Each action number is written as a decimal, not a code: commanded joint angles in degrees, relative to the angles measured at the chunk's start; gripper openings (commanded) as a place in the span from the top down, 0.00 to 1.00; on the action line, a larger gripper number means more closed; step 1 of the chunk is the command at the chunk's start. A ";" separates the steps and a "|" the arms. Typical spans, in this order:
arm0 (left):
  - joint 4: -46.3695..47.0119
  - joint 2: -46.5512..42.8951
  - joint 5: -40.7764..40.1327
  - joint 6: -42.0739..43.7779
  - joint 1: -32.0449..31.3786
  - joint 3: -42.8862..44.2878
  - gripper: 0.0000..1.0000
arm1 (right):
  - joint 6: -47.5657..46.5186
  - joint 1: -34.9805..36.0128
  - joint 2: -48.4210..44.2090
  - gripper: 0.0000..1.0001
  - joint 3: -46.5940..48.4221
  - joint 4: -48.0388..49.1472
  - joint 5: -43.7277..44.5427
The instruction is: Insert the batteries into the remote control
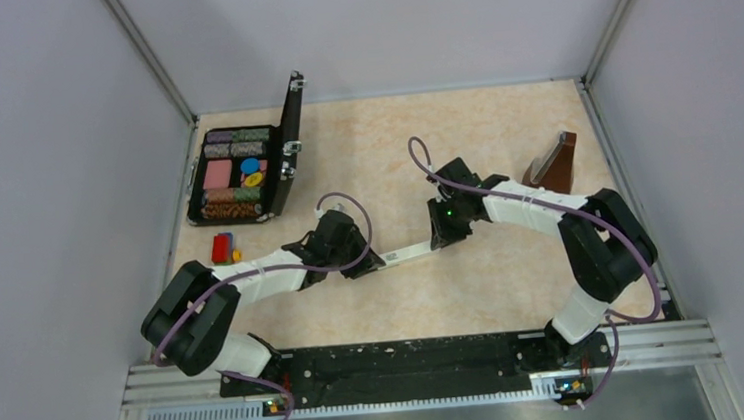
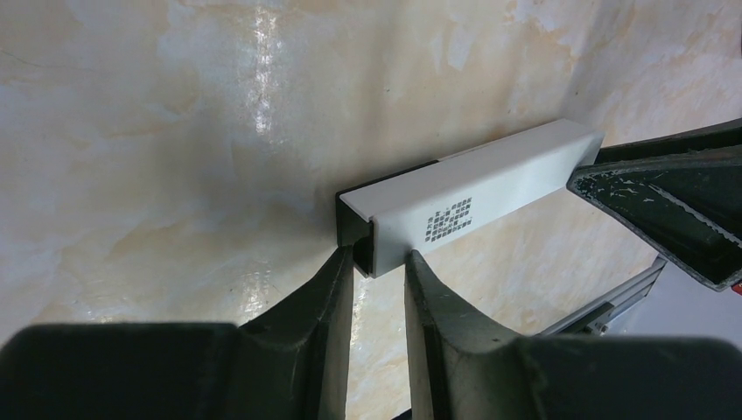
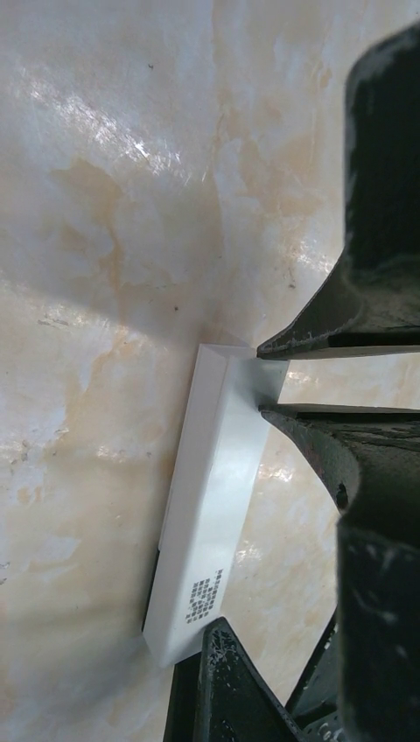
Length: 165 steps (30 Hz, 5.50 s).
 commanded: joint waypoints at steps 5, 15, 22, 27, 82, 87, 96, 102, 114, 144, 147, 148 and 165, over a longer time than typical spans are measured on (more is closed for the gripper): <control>9.02 4.84 2.38 0.06 -1.25 -1.43 0.77 | 2.69 3.64 3.86 0.80 -4.66 5.03 -0.75; 16.40 7.22 4.57 -1.25 -2.58 -2.63 0.83 | 9.06 6.80 4.54 0.80 -6.22 9.58 -2.40; 18.91 8.44 5.16 -1.92 -3.38 -2.82 0.86 | 13.61 11.03 6.66 0.81 -6.21 10.75 0.50; 14.31 5.42 1.80 -0.33 -3.36 -2.31 0.83 | 13.94 10.89 4.55 0.80 -5.77 7.44 5.31; -14.83 -33.70 -23.20 6.38 5.34 -4.04 0.16 | -10.42 11.85 2.05 0.83 3.68 3.00 -3.65; -11.29 -35.63 -15.85 8.46 5.52 -4.18 0.16 | 3.20 5.32 -4.24 0.89 0.57 11.43 -23.46; 5.04 -35.02 -0.15 -0.69 5.76 -2.61 0.16 | 28.65 1.85 -14.25 0.89 -2.49 27.94 -39.90; 18.54 -34.03 4.31 -5.01 5.84 -0.18 0.15 | 46.67 1.64 -19.30 0.89 -5.54 44.58 -44.45; 34.09 -29.45 7.86 -14.75 5.87 -0.50 0.26 | 57.88 1.67 -22.79 0.89 -7.38 56.72 -46.02; -15.30 -23.55 -3.61 6.97 5.82 4.29 1.00 | 8.35 3.91 -25.62 0.29 -10.37 6.71 -10.65; -12.19 -23.48 -0.12 3.77 5.84 3.91 1.00 | 5.07 8.16 -25.52 0.35 -10.29 7.09 -6.85; -11.84 -23.29 0.52 2.89 5.86 4.25 1.00 | 4.63 9.25 -25.15 0.37 -10.28 7.14 -5.61; 14.30 -27.85 14.20 -12.52 6.83 2.02 1.00 | -10.43 22.36 -43.58 0.35 -14.24 17.63 2.63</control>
